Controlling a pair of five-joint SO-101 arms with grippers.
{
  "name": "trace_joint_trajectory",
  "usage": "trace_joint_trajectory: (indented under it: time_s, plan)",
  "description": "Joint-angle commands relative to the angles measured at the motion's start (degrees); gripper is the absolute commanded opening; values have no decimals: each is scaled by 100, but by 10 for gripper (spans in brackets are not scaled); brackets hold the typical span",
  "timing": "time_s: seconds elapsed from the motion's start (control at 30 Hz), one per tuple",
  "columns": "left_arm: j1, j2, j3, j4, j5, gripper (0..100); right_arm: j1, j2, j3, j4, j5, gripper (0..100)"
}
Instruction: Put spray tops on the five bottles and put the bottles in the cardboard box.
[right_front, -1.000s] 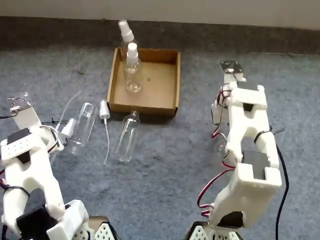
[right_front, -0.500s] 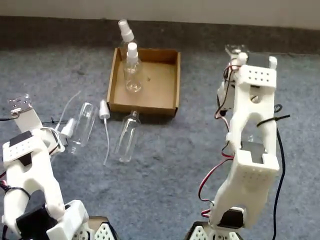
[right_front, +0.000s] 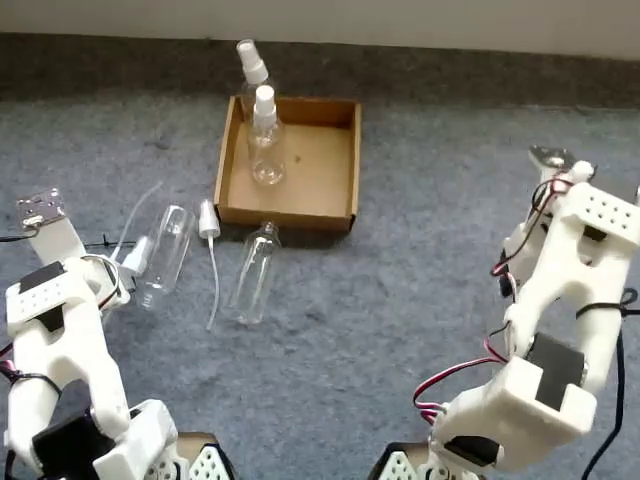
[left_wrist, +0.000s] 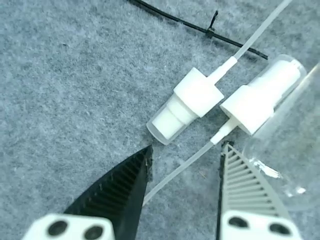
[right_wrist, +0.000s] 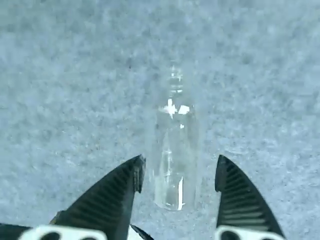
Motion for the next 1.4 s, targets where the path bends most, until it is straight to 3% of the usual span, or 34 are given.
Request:
trace_joint_trajectory:
  time_s: [0.0, 0.37, 0.57, 0.77, 1.03, 1.27, 1.37]
  plan:
    - [101, -110, -13, -79, 18, 209, 84, -303, 629, -567, 158, 192]
    - [101, -84, -13, -79, 18, 208, -189, -295, 2281, -2387, 158, 187]
    - [101, -75, -13, -79, 18, 208, -752, -145, 2290, -2835, -158, 63]
    - [92, -75, -4, -79, 18, 208, -1279, 884, 497, -2870, -712, 49]
    - [92, -75, -4, -79, 18, 207, -1613, 3020, -2712, -1631, -932, 51]
    - [101, -75, -4, -79, 26, 207, -1657, 4136, -4848, -66, -941, 200]
    - [101, -75, -4, -79, 26, 207, -1666, 4338, -5648, 356, -941, 212]
